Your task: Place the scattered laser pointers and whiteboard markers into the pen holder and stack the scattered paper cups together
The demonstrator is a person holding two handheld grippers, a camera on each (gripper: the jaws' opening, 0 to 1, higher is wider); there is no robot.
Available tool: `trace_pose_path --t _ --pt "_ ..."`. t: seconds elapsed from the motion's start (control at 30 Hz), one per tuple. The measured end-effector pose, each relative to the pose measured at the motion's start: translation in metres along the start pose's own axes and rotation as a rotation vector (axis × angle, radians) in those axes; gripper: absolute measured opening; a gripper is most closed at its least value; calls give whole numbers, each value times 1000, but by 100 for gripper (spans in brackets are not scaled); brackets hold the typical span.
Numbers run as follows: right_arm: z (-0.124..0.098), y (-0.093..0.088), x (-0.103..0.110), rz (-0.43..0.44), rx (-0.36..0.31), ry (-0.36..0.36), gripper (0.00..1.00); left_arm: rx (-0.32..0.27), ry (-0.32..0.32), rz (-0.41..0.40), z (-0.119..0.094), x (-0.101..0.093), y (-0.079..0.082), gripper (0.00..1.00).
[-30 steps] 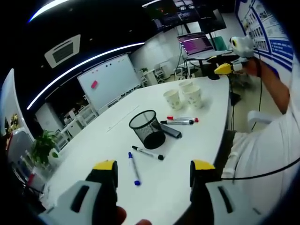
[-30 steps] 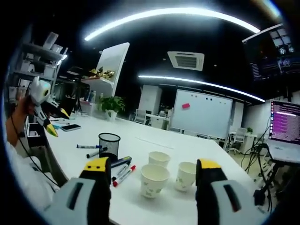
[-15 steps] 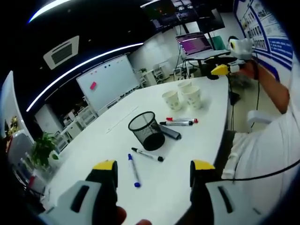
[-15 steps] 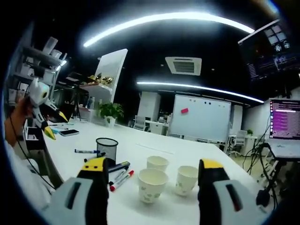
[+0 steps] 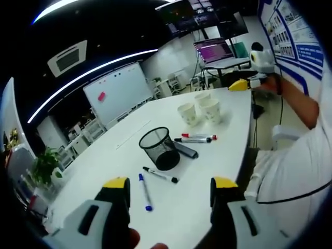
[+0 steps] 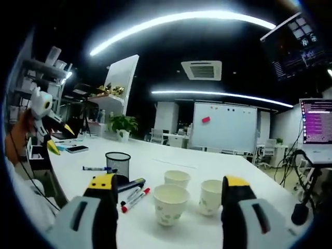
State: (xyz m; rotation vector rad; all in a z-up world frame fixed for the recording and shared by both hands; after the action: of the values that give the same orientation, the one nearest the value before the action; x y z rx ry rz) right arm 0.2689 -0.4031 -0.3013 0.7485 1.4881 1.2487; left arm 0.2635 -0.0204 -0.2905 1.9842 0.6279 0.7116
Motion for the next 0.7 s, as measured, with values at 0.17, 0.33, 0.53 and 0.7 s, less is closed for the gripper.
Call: trace_pose_path --t 0.17,0.33,0.53,0.7 --pt "2 -4 -1 27 -3 -2 82 1 0 3 0 0 1 63" --pt "4 -8 -3 27 -3 -6 81 -1 1 8 -1 1 3 63" --pt "7 -13 -5 49 -9 -11 80 4 -3 11 0 0 2 63" --pt "8 -14 -4 15 -62 -21 81 5 -7 17 -1 -2 3 63"
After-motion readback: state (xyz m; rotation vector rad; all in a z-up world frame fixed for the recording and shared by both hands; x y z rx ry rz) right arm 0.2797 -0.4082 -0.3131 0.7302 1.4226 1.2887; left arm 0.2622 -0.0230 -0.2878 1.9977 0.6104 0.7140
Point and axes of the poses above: the point that each gripper's makers call its tool centre point, and the gripper's own axes: z roughly forward along the fingers, x roughly to its left, y roughly out of its top, the point moved 8 cm from there along -z, roughly backward along the fingers, and after that the axes turned 10 degrees about -z, right-handed, at the moved point
